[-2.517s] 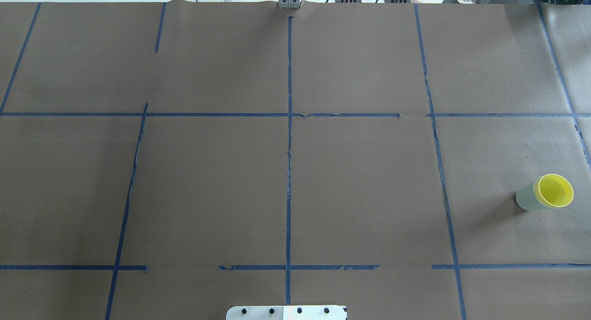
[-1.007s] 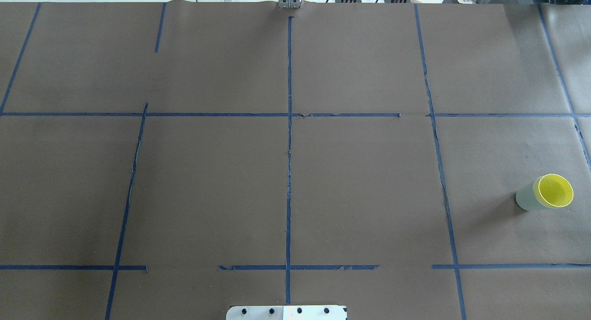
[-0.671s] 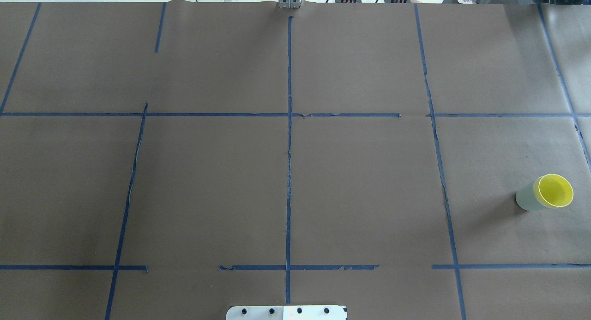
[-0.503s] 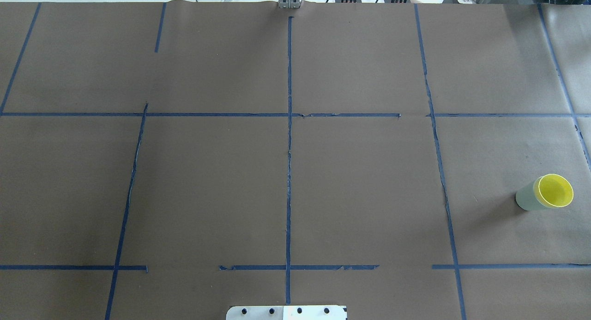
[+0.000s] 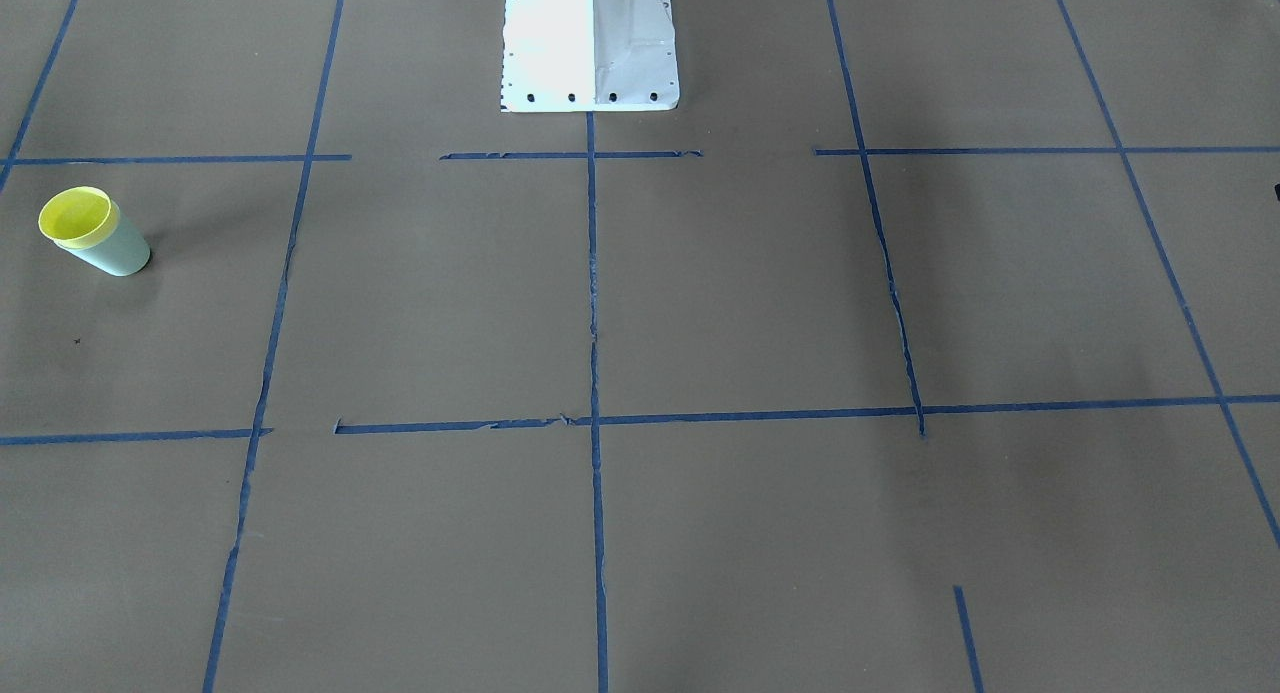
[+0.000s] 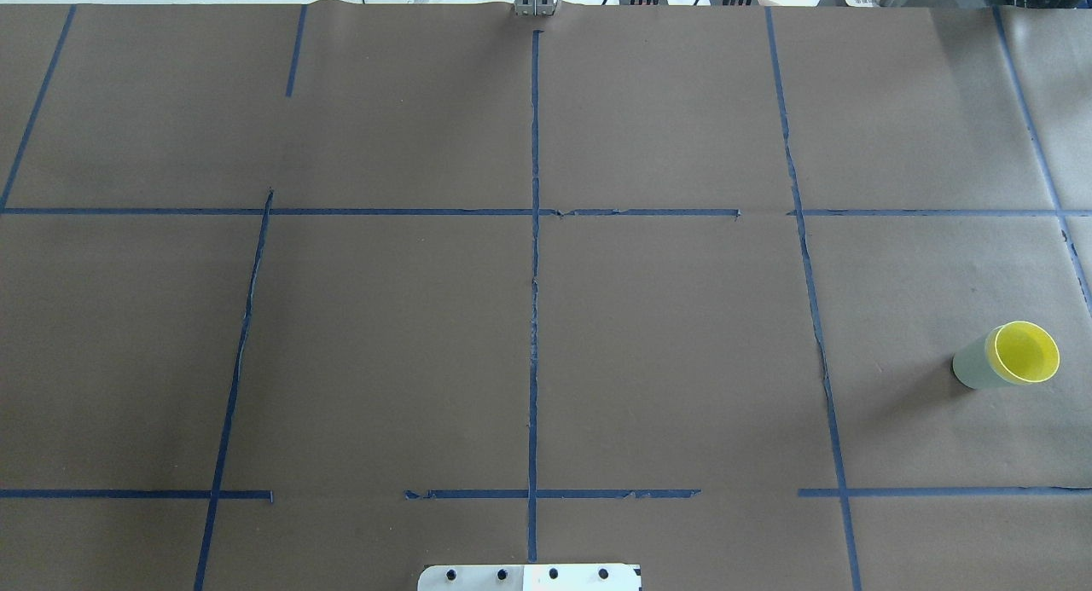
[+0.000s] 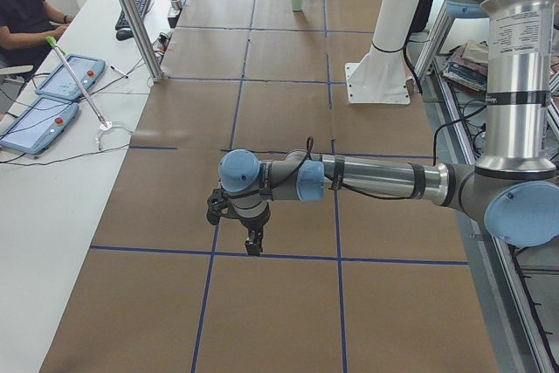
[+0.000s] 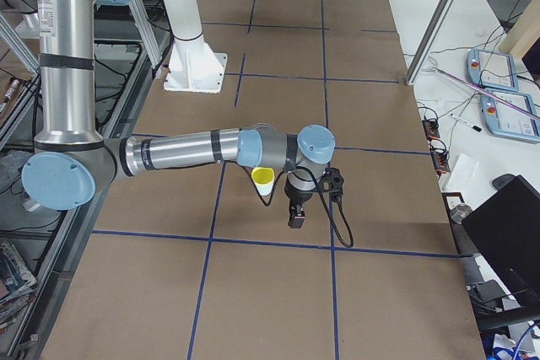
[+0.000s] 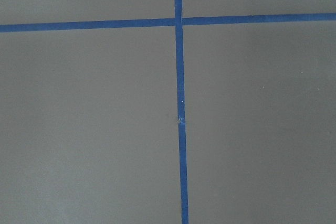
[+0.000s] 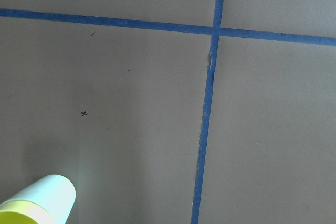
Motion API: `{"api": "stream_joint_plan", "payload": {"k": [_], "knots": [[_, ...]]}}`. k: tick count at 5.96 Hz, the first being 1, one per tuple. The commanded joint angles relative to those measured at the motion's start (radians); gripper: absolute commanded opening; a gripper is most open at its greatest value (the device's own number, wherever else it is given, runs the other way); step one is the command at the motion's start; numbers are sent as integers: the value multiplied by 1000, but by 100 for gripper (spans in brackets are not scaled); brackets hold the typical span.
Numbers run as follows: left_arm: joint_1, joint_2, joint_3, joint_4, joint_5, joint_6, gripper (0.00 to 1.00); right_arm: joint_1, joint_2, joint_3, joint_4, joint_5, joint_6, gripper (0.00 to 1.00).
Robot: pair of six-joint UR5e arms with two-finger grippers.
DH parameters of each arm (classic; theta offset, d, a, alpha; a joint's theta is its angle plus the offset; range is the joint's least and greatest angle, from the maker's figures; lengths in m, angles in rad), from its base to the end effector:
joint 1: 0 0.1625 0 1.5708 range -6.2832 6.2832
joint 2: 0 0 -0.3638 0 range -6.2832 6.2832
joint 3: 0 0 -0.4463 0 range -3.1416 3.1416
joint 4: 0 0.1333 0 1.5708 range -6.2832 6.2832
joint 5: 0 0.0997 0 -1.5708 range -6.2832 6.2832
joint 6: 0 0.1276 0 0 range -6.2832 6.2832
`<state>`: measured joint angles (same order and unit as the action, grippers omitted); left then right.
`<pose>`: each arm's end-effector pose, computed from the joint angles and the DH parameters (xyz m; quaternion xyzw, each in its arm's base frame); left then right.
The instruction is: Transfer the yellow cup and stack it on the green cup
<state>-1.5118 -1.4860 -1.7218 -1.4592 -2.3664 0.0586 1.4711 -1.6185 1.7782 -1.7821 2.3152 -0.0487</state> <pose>-0.0120 -0.5117 0.5892 -0.0210 0.3873 0.0454 0.9206 -0.0049 -0.5201 0.5538 -0.0333 -0.3628 -0.0597 0.9294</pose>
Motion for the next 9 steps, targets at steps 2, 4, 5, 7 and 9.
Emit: {"api": "stream_joint_plan", "payload": {"k": [2,4,5,7,9], "knots": [[-1,24,-4,-1,-13,4,100,0,-12,13,1,1,3,100],[-1,26,4,0,-19,4,100,0,-50,23,6,4,-5,100],[-1,29,13,-1,-55,4,100,0,-79,59,28,1,-5,100],[-1,27,16,-1,-56,4,100,1,-112,72,58,4,12,100],[-1,29,16,0,-56,4,100,0,-123,87,58,4,10,100]]}}
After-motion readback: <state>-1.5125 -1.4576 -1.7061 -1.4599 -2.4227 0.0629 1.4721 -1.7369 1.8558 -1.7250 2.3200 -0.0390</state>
